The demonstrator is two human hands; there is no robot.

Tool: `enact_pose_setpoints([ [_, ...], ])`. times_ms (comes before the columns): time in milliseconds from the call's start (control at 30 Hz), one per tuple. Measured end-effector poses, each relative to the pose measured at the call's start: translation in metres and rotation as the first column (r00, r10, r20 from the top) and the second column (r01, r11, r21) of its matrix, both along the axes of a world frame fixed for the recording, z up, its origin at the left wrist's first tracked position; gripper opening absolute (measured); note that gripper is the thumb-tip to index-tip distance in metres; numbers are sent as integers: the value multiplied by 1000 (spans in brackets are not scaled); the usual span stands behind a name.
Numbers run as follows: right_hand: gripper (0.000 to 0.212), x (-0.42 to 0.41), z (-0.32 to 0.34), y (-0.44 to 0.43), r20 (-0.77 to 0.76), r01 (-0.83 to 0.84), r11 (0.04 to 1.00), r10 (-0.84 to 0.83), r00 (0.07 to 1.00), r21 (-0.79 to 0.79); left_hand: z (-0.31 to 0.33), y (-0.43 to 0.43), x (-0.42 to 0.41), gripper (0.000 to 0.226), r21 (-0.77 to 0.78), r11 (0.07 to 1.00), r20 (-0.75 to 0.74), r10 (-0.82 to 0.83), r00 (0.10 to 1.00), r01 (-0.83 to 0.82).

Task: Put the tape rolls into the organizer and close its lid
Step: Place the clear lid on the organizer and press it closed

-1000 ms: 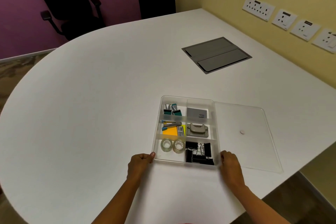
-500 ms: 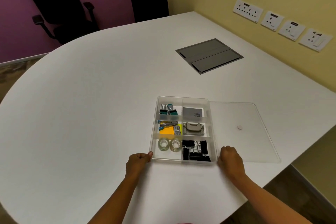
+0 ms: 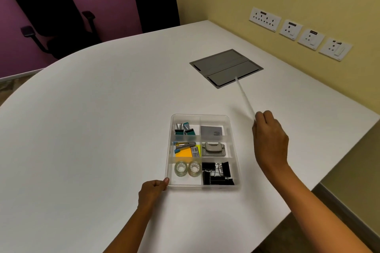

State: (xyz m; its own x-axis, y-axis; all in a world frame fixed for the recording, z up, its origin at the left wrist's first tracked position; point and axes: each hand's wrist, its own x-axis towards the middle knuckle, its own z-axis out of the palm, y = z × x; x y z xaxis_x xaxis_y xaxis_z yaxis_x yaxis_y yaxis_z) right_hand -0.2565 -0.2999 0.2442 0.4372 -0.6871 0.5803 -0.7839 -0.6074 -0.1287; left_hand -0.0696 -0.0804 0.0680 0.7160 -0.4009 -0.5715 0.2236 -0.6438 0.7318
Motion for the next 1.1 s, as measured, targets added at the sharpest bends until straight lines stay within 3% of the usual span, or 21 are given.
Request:
enact_pose_setpoints([
  [100, 6, 6, 22, 14, 138, -70, 991, 85, 987, -116, 1, 1, 2, 32, -8, 1000, -13, 2, 1000, -2],
  [167, 5, 8, 30, 22, 262, -79, 991, 104, 959, -105, 2, 0, 3, 31, -8, 1000, -8, -9, 1000, 9],
  [333, 4, 7, 17, 25, 515, -78, 945, -103, 851, 318, 5, 0, 2, 31, -1, 1000, -1, -27, 1000, 27],
  [400, 9, 3, -1, 27, 637, -179, 812, -277, 719, 556, 7, 1, 1, 31, 2, 1000, -5, -21, 1000, 21],
  [467, 11, -1, -23, 31, 644, -264, 644, -472, 603, 718, 11, 1, 1, 32, 1, 1000, -6, -17, 1000, 17],
  [633, 9, -18, -85, 42, 391, -338, 237, -760, 520, 911, 19, 4, 3, 28, -1, 998, -42, -55, 998, 55],
  [767, 9, -34, -118, 49, 270, -363, 83, -822, 502, 928, 25, 7, 6, 15, -7, 998, -62, -60, 996, 59],
  [867, 9, -41, -129, 52, 227, -301, 53, -782, 580, 952, 28, 5, 3, 17, -19, 1000, -73, -15, 997, 13],
  [933, 12, -44, -132, 54, 216, -221, 87, -710, 670, 971, 31, 3, 1, 23, -36, 999, -76, 16, 997, -19],
  [1100, 33, -35, -129, 54, 191, -13, 350, -481, 856, 937, 35, -5, -6, 21, -43, 998, -61, 48, 997, -51],
])
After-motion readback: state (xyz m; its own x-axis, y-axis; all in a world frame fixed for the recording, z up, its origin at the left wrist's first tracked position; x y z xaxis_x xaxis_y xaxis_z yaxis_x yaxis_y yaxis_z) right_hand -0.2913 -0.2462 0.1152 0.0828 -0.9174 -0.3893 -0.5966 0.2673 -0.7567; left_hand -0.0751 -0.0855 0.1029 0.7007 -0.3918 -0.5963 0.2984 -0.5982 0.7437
